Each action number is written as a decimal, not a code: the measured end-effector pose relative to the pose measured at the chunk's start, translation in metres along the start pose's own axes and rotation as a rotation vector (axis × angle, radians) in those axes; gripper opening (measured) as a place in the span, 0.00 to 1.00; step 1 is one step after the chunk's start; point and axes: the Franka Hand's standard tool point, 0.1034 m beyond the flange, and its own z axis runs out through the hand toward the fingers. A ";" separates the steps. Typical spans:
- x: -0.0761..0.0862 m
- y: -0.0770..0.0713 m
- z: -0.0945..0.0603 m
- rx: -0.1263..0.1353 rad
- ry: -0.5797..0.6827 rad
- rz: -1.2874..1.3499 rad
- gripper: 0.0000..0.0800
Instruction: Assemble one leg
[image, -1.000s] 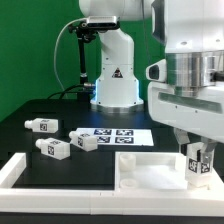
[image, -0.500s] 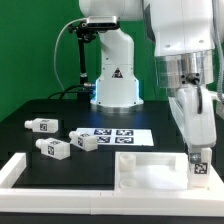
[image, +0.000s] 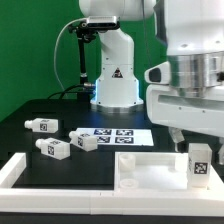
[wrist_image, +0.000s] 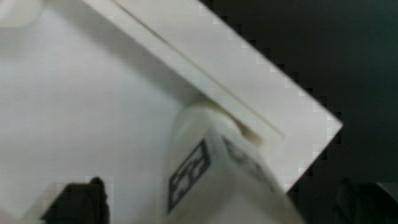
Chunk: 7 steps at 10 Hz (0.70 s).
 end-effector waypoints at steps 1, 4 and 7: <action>0.002 0.001 0.001 0.000 0.000 -0.096 0.81; 0.005 0.004 0.003 -0.032 0.018 -0.482 0.81; 0.011 0.005 0.004 -0.035 0.020 -0.581 0.81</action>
Offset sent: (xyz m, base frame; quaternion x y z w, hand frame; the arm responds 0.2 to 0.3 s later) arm 0.0120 0.0100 -0.0082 -0.0300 0.0300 -0.5526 0.8324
